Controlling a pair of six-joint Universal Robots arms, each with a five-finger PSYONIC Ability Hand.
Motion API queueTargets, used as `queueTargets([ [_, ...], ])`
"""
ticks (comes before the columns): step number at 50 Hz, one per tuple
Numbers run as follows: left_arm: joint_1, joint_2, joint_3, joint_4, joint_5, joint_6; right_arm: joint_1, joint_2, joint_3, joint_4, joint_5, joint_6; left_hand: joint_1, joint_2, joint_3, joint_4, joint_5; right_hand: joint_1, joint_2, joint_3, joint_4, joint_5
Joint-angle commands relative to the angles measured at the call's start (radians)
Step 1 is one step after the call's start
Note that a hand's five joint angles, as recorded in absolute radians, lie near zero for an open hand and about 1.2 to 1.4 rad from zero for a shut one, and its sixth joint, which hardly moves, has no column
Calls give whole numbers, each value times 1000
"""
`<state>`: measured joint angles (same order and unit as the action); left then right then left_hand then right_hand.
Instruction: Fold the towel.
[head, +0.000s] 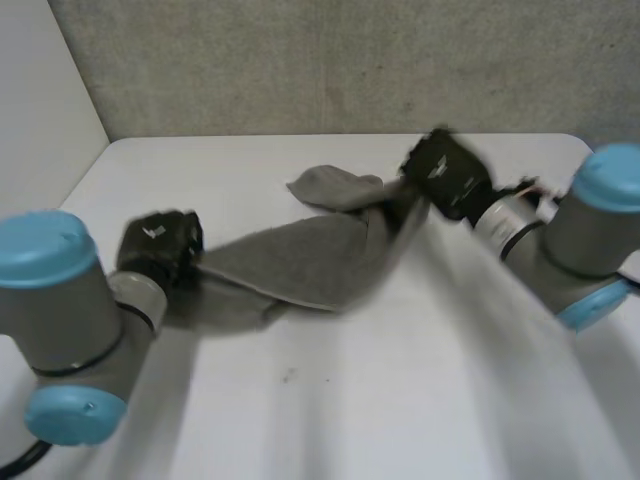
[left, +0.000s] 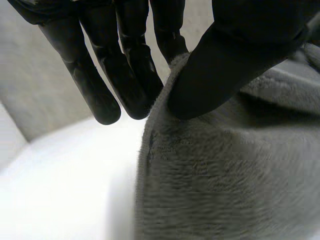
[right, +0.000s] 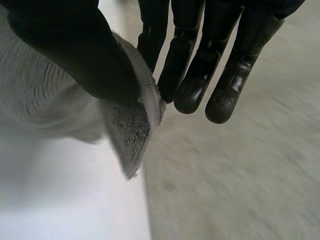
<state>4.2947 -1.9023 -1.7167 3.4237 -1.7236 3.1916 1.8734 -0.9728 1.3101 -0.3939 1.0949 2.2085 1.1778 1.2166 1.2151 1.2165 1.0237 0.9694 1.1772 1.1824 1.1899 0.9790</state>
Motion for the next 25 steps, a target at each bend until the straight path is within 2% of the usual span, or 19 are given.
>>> queueTargets([
  [1,63,190,32,-9,6,2,-101,-249,11,53,177,370,218,180,181,180,198,427,219,214,206,243],
  [5,95,339,49,-12,59,2,-134,-331,6,187,184,381,218,180,181,180,198,427,219,214,206,243],
  [8,112,371,51,-20,90,5,-166,-418,9,342,168,379,218,180,181,180,198,427,219,214,206,243],
  [9,128,394,52,-33,123,14,-172,-446,11,416,161,378,218,180,181,180,198,427,219,214,206,243],
  [10,134,408,51,-59,159,27,-172,-446,11,417,161,378,218,180,181,180,198,427,219,214,206,243],
  [12,135,407,46,-92,192,45,-171,-471,14,553,146,373,218,180,181,180,198,427,219,214,206,243],
  [13,132,401,42,-124,220,65,-171,-471,14,553,146,373,218,180,181,180,198,427,219,214,206,243],
  [18,131,297,39,-199,234,145,-168,-466,43,705,146,313,218,180,181,180,198,427,219,214,206,243],
  [25,123,126,62,-255,222,295,-157,-394,95,791,180,85,218,180,181,180,198,427,219,214,206,243],
])
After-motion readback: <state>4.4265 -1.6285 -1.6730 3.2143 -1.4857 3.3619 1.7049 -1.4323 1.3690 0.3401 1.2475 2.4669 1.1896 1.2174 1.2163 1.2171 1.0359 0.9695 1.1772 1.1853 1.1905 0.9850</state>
